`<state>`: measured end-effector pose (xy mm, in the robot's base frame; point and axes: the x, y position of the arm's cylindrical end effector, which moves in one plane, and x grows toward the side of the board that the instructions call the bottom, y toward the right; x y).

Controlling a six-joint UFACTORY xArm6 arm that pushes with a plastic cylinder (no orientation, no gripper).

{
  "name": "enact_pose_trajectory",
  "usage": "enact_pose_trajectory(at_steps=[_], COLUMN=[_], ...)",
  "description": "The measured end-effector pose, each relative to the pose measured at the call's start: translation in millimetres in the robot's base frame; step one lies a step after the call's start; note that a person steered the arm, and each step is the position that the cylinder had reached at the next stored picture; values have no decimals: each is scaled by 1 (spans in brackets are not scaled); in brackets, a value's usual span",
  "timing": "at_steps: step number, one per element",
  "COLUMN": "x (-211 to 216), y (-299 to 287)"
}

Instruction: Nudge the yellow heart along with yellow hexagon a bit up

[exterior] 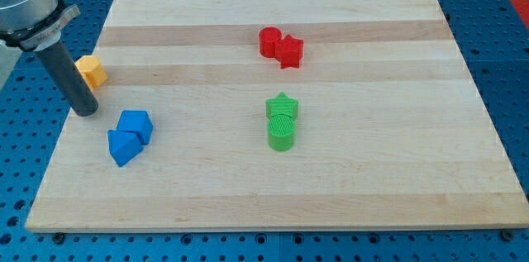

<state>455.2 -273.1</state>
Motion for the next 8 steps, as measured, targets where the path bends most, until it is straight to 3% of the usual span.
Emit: enact_pose_trajectory(at_steps=[2,3,8], x=[29,29,-10], y=[9,-29,-29])
